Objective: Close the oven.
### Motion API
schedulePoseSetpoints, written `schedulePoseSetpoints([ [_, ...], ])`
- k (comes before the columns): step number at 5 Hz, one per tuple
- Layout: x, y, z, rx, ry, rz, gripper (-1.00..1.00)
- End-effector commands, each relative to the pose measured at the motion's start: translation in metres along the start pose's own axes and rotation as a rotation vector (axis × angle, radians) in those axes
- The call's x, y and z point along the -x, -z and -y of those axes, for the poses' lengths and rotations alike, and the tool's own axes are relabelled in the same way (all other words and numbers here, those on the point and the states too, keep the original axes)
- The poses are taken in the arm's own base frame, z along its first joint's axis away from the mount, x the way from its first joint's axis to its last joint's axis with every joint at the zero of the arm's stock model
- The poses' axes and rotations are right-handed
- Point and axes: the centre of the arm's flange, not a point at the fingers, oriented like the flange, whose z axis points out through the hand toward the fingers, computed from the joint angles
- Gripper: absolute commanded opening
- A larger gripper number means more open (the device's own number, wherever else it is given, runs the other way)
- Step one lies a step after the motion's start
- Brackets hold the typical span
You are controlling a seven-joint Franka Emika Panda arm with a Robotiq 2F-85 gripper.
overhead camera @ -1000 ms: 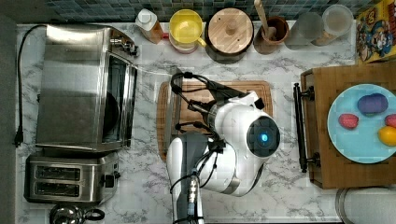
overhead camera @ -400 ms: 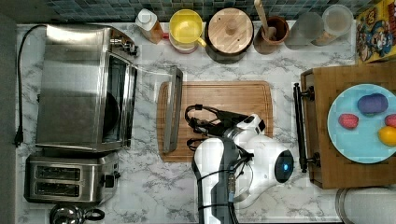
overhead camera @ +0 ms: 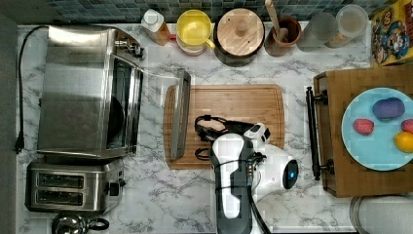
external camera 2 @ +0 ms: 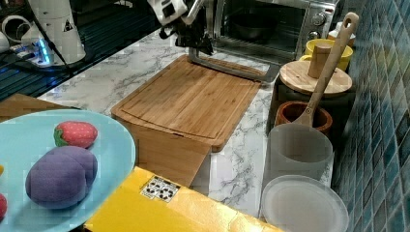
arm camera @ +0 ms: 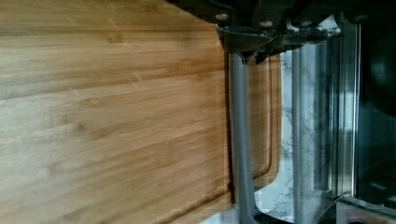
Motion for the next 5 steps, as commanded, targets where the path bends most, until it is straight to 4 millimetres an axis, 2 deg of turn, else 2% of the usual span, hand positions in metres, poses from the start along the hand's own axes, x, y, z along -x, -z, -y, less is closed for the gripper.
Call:
schedulePoseSetpoints([
  [1, -0.029, -0.009, 0.043, -0.103, 0.106, -0.193, -1.0],
  [2, -0.034, -0.011, 0.054, -0.113, 0.108, -0.198, -1.0],
  [3, -0.034, -0.028, 0.057, -0.1, 0.111, -0.198, -1.0],
  [5, -0.038, -0.052, 0.082, -0.135, 0.133, -0.193, -1.0],
])
